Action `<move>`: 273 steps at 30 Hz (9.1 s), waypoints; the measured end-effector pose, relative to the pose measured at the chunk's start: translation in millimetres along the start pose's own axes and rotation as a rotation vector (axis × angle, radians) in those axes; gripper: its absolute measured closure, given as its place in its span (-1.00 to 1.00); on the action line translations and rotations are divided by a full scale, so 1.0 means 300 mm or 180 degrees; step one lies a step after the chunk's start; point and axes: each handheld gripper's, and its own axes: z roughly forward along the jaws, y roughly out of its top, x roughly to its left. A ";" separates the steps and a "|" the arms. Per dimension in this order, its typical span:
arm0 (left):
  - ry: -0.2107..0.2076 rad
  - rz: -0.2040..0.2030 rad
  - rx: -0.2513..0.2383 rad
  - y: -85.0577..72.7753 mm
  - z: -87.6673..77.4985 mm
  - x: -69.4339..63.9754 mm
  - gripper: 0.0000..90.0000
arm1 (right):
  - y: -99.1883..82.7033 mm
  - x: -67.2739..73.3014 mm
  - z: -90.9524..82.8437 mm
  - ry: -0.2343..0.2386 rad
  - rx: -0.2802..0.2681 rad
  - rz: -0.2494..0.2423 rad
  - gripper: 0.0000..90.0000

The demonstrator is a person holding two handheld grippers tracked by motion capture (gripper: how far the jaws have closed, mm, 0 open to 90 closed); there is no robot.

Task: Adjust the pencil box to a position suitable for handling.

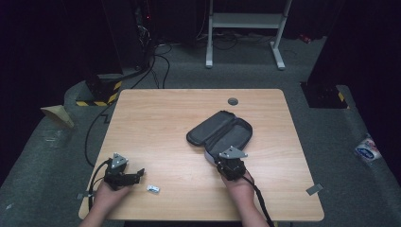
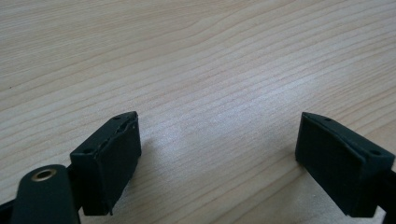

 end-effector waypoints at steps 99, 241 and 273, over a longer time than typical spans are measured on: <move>-0.0889 0.0420 -0.0322 0.189 0.041 -0.433 -0.14 | -0.174 -0.075 -0.169 -0.0053 -0.0221 0.0246 -0.01; -0.0616 0.0574 -0.0123 -0.031 -0.057 -0.199 0.61 | -0.293 -0.268 -0.232 -0.0639 0.0265 0.0527 -0.06; -0.0492 0.0359 -0.0537 0.077 -0.054 -0.188 0.62 | -0.291 -0.269 -0.229 -0.0659 0.0266 0.0545 -0.08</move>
